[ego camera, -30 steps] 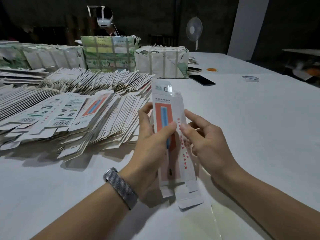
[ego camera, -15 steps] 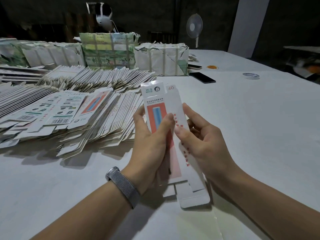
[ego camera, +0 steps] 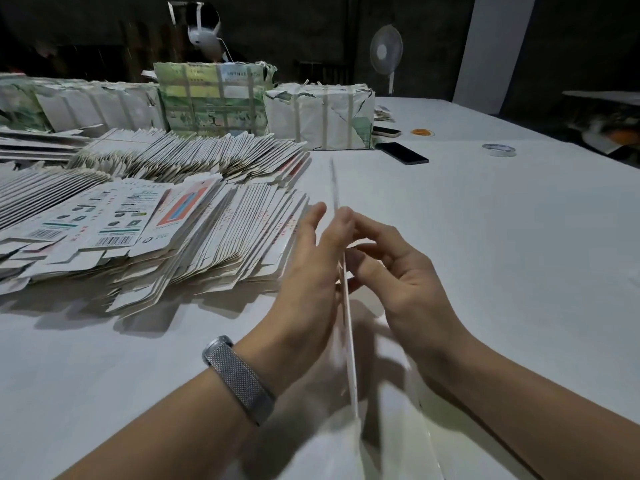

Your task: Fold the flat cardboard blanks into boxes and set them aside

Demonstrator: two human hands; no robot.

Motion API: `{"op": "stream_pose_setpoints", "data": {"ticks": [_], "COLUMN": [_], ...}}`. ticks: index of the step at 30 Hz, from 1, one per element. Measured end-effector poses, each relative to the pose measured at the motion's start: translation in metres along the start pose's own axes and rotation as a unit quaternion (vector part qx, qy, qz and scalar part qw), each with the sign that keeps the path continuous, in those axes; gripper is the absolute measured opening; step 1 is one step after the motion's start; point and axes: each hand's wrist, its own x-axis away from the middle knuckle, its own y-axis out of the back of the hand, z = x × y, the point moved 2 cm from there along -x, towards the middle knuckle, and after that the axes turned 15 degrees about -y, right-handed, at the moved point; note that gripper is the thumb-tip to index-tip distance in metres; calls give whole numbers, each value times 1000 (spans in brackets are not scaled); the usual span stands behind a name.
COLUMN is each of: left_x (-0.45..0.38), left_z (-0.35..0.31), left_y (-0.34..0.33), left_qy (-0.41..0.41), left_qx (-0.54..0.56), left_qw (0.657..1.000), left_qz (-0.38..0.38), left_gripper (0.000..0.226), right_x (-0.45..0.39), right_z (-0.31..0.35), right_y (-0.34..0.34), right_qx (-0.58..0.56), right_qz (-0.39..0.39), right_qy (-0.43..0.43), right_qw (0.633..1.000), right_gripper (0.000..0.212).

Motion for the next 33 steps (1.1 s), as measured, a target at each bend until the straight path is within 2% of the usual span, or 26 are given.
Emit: {"op": "stream_pose_setpoints", "data": {"ticks": [4,10,15,19,24,28,33], "left_x": [-2,2,-1,-2,1,-1,-2], "left_z": [-2,-7,-7,-6,-2,-3,-4], "left_y": [1,6,8,14,15,15,16], "left_qy": [-5,8,11,38,82,97,87], "left_qx": [22,1,-16,-16,64,85,44], "left_qw": [1000,1000,998,995,989,986,990], "left_qz": [-13,5,52,92,106,110,107], "left_gripper": [75,35,41,47,43,42,51], "right_x": [0,1,-1,-4,-10,-13,-16], "right_z": [1,-1,1,2,0,-3,0], "right_y": [2,2,6,12,15,18,26], "right_qx": [5,4,-29,-50,-135,-151,-137], "right_qz": [-6,-14,-45,-67,-13,16,-30], "right_qy": [-2,-25,-12,-25,-67,-94,-75], "right_qw": [1000,1000,998,996,988,984,987], "right_gripper": [39,58,71,57,38,41,50]}}
